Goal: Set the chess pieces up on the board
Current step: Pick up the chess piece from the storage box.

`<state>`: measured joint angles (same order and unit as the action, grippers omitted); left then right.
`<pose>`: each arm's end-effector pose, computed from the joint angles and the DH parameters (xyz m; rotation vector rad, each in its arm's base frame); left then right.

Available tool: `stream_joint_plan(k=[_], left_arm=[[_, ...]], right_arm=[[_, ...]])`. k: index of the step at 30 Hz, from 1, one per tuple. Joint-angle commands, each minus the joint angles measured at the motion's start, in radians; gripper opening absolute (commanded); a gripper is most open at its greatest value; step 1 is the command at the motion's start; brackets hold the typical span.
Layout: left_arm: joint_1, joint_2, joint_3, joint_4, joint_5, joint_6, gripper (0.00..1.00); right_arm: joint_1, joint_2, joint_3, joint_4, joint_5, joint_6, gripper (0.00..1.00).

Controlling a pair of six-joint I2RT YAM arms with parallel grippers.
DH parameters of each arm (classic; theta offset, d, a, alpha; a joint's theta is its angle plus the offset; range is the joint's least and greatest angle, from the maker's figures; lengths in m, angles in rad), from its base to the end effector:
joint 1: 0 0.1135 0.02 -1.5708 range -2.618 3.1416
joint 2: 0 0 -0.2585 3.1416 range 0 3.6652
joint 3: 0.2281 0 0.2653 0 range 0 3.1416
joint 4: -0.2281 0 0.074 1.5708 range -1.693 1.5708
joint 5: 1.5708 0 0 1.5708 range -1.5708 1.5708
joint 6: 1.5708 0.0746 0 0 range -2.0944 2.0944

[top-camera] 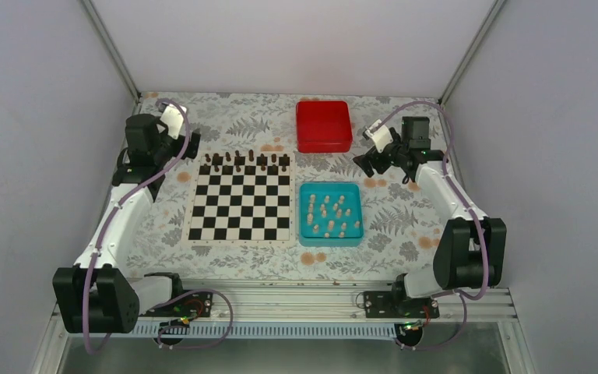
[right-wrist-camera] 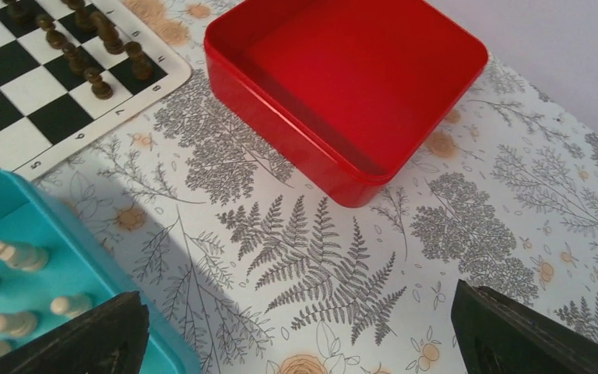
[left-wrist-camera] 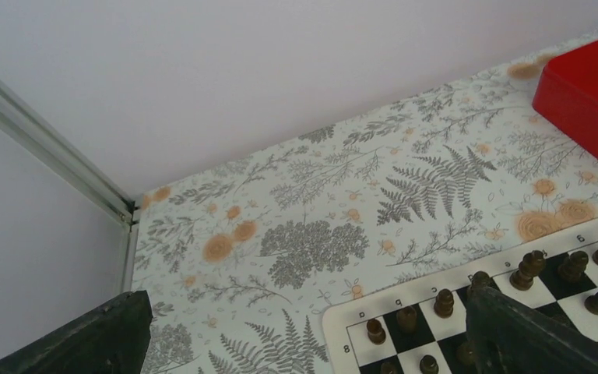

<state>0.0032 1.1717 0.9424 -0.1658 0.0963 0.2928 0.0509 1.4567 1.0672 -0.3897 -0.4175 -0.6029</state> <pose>0.3217 -0.0061 0.2943 0.3459 1.9346 0.0994 0.3516 0.0482 0.2278 -0.9183 2.0832 0.2040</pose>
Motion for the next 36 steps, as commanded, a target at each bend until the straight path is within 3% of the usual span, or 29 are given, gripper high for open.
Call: stream_joint_plan(k=[1, 8, 12, 20, 31, 36], left_arm=[[-0.005, -0.003, 0.045, -0.051, -0.027, 0.037, 1.00], [-0.005, 0.007, 0.065, -0.059, -0.035, 0.064, 1.00], [-0.006, 0.004, 0.067, -0.040, -0.020, 0.084, 1.00], [-0.003, 0.030, 0.072, -0.017, -0.034, 0.136, 1.00], [0.009, 0.044, 0.051, 0.021, -0.024, 0.142, 1.00], [0.009, 0.041, 0.025, 0.058, -0.028, 0.141, 1.00]], right_arm=[[0.001, 0.006, 0.041, -0.065, -0.058, -0.082, 1.00], [0.036, 0.028, 0.088, -0.212, -0.098, -0.218, 1.00], [0.141, 0.039, 0.120, -0.346, -0.091, -0.324, 0.88], [0.271, 0.134, 0.181, -0.441, -0.088, -0.421, 0.72], [0.384, 0.296, 0.196, -0.412, -0.012, -0.409, 0.55], [0.415, 0.322, 0.205, -0.382, 0.016, -0.396, 0.53]])
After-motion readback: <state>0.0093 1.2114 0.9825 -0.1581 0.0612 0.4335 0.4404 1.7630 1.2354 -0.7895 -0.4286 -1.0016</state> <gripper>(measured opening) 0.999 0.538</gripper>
